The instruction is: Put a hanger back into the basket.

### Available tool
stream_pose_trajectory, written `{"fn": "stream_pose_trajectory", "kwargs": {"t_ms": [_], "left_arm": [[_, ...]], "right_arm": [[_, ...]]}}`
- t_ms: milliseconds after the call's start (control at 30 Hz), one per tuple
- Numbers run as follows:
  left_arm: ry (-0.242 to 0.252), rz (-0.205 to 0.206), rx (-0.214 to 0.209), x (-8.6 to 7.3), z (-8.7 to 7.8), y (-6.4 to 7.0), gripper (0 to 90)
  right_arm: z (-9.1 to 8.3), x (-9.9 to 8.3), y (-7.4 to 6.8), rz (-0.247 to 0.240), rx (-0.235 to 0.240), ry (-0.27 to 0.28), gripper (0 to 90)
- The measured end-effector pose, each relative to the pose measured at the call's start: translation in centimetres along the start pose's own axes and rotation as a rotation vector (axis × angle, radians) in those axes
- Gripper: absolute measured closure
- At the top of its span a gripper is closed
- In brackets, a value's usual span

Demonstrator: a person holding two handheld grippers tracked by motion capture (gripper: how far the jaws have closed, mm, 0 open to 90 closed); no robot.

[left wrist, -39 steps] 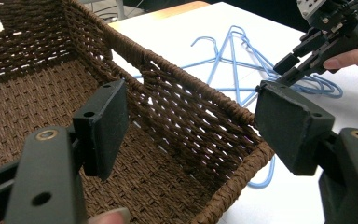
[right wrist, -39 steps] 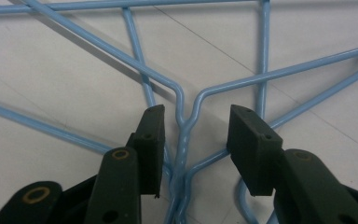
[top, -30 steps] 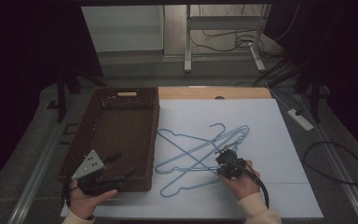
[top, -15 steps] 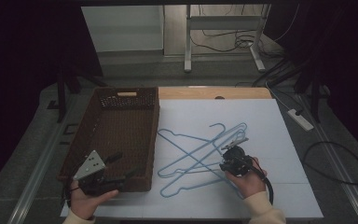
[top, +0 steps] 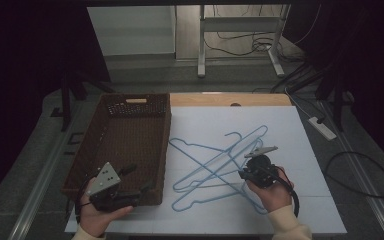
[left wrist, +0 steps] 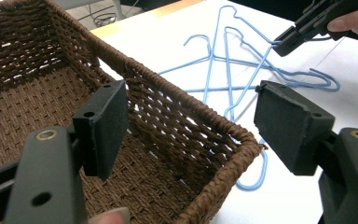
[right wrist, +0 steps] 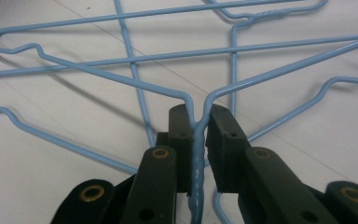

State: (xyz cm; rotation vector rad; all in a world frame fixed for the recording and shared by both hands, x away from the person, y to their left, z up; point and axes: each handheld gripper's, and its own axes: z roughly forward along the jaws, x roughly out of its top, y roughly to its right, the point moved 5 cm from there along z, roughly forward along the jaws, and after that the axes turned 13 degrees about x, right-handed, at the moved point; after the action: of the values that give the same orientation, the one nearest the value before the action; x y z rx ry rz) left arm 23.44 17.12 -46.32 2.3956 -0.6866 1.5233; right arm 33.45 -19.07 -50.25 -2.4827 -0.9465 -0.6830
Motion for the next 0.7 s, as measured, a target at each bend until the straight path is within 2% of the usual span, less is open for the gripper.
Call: {"fn": "stream_pose_trajectory", "kwargs": {"t_ms": [33,100,267,500,700], "left_arm": [[-0.002,0.002,-0.001,0.1,0.0,0.1,27.7],[-0.004,0.003,-0.003,0.2,0.0,0.2,27.8],[-0.019,0.009,-0.012,0.5,0.3,0.8,27.9],[-0.029,0.030,-0.029,0.8,0.9,1.8,28.0],[-0.034,0.041,-0.043,1.4,1.5,2.6,28.0]], "right_arm": [[-0.2,0.0,0.0,0.006,0.020,0.015,80.0],[-0.4,0.1,-0.1,0.009,0.031,0.022,80.0],[-1.5,0.6,-0.5,-0.020,0.047,0.065,80.0],[-1.6,0.6,-1.0,-0.029,0.080,0.070,80.0],[-1.7,0.8,-1.0,-0.031,0.090,0.080,80.0]]}}
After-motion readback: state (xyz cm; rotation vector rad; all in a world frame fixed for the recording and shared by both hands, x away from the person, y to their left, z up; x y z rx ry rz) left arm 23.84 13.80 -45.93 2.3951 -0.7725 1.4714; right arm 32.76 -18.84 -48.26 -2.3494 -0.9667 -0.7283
